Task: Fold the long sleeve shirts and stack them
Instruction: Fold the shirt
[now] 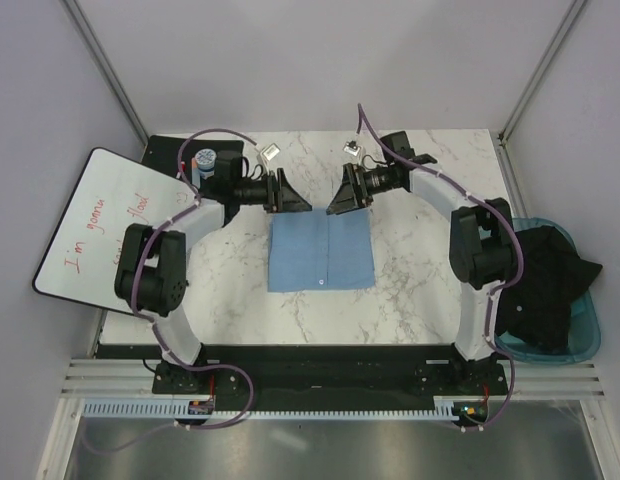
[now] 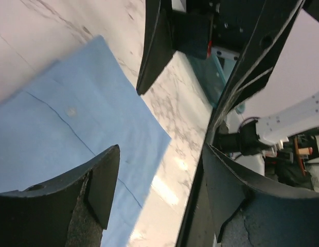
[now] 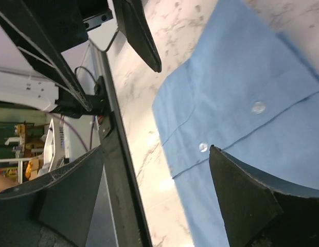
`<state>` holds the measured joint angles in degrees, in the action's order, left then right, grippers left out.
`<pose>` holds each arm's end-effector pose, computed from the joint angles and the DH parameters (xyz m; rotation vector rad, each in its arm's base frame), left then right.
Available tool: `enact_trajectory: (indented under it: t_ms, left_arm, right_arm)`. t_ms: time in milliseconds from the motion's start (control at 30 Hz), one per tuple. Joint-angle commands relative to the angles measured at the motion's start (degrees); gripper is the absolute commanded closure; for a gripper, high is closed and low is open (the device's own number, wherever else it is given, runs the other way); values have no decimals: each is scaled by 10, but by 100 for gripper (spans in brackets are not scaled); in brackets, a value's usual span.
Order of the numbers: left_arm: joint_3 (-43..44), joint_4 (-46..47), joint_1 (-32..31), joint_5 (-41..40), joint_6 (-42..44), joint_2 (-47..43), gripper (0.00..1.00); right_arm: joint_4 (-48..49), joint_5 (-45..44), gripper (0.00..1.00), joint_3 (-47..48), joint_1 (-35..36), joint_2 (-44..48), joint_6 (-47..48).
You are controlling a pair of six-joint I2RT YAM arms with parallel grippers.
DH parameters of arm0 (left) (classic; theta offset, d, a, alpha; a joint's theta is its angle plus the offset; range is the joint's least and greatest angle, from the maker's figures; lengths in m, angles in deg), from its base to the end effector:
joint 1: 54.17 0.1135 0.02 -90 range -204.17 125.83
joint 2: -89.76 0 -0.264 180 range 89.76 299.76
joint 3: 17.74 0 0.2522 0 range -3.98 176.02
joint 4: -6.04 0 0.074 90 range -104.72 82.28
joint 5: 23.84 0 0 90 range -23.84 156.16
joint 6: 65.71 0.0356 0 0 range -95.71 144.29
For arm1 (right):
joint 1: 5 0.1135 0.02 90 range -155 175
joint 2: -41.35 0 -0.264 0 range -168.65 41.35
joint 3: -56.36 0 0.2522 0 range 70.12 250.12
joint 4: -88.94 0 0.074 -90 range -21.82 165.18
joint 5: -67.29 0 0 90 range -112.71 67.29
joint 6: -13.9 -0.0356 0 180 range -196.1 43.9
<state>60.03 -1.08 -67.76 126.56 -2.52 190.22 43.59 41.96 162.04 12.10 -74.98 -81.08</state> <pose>0.3622 -0.1194 0.2303 0.4463 2.0945 -1.5145 0.4062 0.1586 0.2295 -0.6940 2.2680 1.5831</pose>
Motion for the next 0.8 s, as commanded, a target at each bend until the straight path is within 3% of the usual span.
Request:
enact_trajectory:
  t_ms: [0, 233, 300, 500, 633, 733, 767]
  left_arm:
    - [65, 44, 2, -55, -42, 117, 29]
    - [46, 25, 34, -152, -52, 177, 33]
    - [20, -25, 45, -176, -30, 172, 34]
    - [-110, -104, 17, -128, 6, 72, 40]
    - [-176, -136, -34, -33, 50, -23, 39]
    - [-206, -140, -16, -12, 66, -118, 36]
    - [-208, -142, 17, -26, 67, -141, 35]
  right_arm:
    - [31, -54, 12, 18, -2, -91, -27]
    - [54, -153, 16, 53, -10, -173, -14]
    - [40, -168, 18, 73, -11, -204, 4]
    - [-81, -193, 22, 198, 11, -261, 142]
    - [-163, -207, 25, 271, 49, -255, 262]
    - [-181, -223, 30, 268, 75, -212, 278]
    - [-177, -221, 32, 263, 79, -183, 269]
